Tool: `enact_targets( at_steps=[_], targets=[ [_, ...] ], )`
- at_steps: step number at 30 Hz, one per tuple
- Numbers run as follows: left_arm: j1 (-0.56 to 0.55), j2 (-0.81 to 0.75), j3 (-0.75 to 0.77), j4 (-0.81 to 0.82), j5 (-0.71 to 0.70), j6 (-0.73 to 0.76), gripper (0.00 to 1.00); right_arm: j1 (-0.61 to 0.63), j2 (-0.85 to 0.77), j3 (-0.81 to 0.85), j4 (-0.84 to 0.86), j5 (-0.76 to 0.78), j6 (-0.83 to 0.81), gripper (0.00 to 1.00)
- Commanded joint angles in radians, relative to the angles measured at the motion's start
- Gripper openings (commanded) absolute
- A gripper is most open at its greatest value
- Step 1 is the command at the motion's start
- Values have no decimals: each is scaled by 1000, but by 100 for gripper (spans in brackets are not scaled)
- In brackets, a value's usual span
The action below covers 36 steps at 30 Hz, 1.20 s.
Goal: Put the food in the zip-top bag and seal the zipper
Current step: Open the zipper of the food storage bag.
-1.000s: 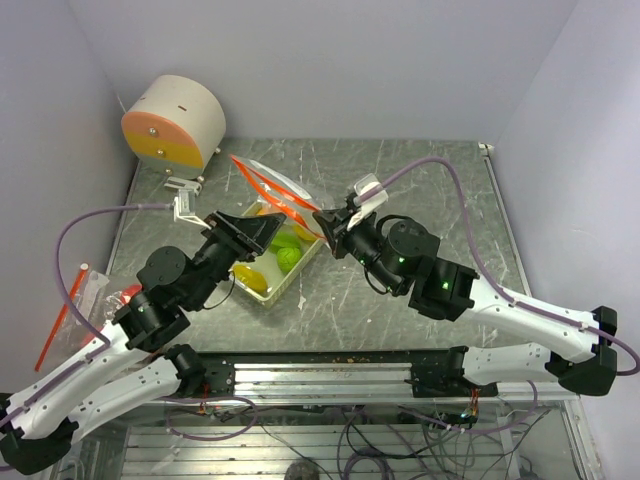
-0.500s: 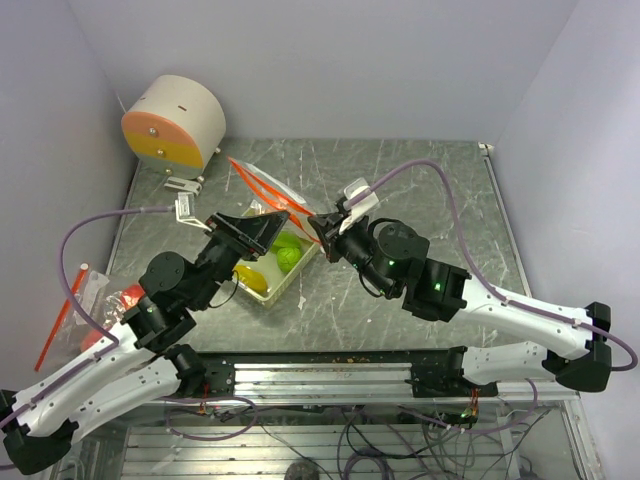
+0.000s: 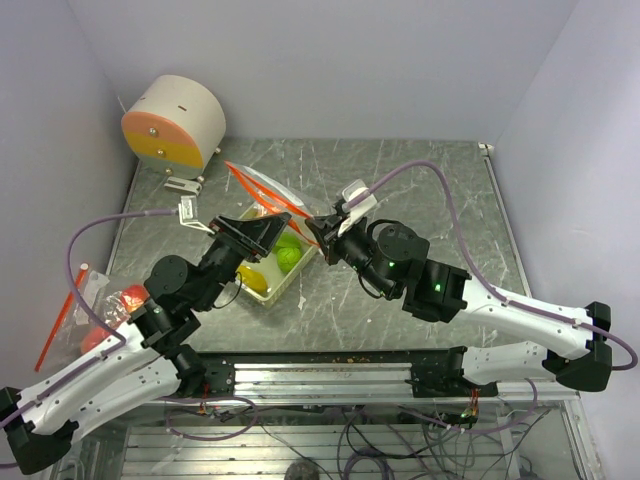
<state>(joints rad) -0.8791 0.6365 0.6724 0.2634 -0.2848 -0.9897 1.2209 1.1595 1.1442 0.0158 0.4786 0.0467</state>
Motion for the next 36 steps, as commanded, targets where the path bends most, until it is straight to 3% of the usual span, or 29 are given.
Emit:
enact_targets(
  at_steps=[1, 5, 12, 17, 24, 27, 32, 36],
  targets=[
    [-1, 20, -6, 80, 2, 7, 59, 9, 0, 30, 7, -24, 1, 0],
    [0, 23, -12, 97, 0, 14, 46, 11, -2, 30, 6, -38, 3, 0],
    [0, 0, -34, 72, -28, 11, 7, 12, -20, 20, 3, -11, 16, 0],
    [-1, -32, -15, -58, -78, 35, 7, 11, -37, 6, 1, 75, 39, 0],
    [-1, 6, 191, -621, -210, 101, 7, 12, -51, -23, 19, 437, 57, 0],
    [-1, 48, 271, -806, -279, 108, 7, 12, -31, -16, 17, 510, 59, 0],
    [-1, 103, 364, -1027, -398, 93, 7, 11, 52, 49, -99, 754, 132, 0],
    [-1, 78, 381, -1098, -465, 93, 7, 10, 65, 56, -141, 859, 142, 5]
  ],
)
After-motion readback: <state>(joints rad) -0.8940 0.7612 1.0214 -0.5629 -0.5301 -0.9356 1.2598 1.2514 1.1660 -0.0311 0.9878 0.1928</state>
